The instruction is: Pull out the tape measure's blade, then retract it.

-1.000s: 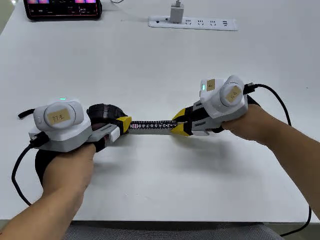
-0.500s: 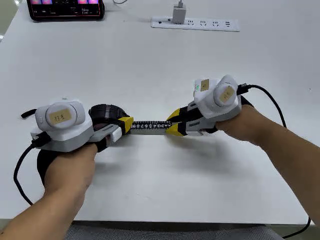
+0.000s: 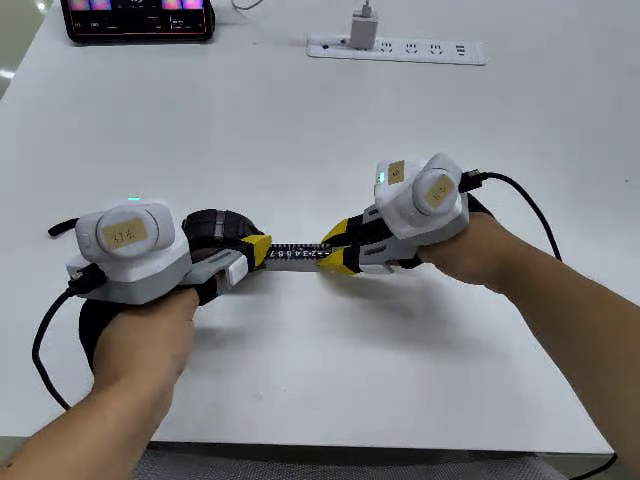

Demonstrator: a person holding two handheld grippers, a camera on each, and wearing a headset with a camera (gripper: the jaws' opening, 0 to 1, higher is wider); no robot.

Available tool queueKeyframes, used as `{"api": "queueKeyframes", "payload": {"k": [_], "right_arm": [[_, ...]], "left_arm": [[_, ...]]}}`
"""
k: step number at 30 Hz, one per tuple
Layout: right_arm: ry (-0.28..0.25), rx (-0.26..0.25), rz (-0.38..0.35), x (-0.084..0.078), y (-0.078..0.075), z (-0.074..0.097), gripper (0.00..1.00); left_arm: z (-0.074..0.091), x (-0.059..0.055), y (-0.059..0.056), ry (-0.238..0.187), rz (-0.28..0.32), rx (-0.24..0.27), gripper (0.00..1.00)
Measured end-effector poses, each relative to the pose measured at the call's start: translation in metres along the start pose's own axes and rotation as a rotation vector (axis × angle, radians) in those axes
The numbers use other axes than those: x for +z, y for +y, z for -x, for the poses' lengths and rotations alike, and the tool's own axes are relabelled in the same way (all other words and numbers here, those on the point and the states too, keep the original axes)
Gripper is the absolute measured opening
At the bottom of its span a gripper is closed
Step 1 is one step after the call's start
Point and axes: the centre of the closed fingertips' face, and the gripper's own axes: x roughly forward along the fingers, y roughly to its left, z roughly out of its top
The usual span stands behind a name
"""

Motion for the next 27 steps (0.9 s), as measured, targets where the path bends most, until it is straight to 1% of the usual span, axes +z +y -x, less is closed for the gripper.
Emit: {"api": "queueKeyframes", "payload": {"k": [17, 27], "right_arm": [[-0.017, 0.009, 0.012, 0.011, 0.000, -0.016, 0.10], [-0.028, 0.014, 0.011, 0.020, 0.005, -0.023, 0.10]], "left_arm": [[0.000, 0.000, 0.000, 0.001, 0.007, -0.004, 0.59], [0.000, 0.000, 0.001, 0.001, 0.008, -0.004, 0.59]]}}
